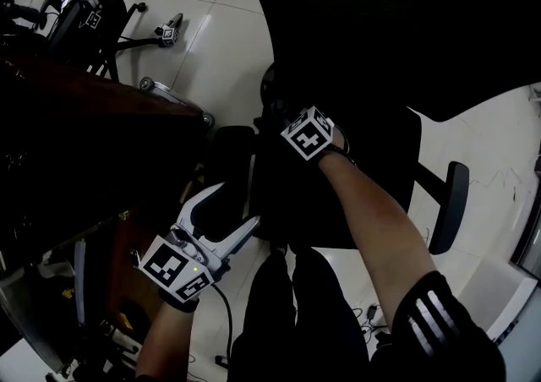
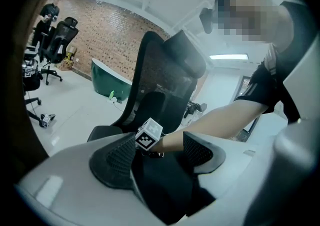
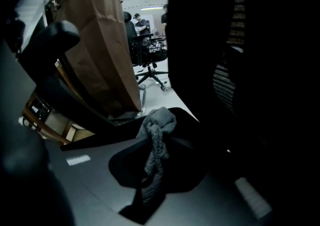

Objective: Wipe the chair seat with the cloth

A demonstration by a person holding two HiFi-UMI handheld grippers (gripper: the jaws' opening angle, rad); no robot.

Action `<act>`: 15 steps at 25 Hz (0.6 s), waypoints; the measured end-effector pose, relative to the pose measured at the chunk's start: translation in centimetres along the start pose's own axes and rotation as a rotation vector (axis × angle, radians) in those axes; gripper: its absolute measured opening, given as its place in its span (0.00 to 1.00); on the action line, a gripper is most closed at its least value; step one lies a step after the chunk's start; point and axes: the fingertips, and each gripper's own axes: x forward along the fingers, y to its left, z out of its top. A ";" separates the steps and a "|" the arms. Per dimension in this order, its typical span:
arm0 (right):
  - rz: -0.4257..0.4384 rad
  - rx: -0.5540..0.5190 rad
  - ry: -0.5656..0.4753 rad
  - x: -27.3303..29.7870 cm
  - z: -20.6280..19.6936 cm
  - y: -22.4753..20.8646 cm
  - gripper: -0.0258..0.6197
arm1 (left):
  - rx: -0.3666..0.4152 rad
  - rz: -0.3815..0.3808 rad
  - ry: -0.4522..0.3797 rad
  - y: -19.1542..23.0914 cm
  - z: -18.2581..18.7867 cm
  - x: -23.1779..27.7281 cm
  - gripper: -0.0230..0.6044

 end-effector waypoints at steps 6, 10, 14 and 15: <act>0.065 -0.024 -0.018 -1.6 -3.8 6.7 0.12 | -0.002 -0.017 0.000 -1.4 -1.1 0.3 0.56; 0.108 -0.023 -0.025 -2.8 -6.4 11.4 0.12 | -0.001 -0.029 0.007 -2.0 -1.9 0.0 0.56; 0.148 0.028 -0.033 -3.9 -8.4 14.8 0.12 | -0.009 -0.029 0.019 -2.1 -2.9 -0.7 0.56; 0.162 0.049 -0.035 -4.2 -8.8 15.7 0.12 | -0.009 -0.031 0.024 -2.2 -3.1 -0.9 0.56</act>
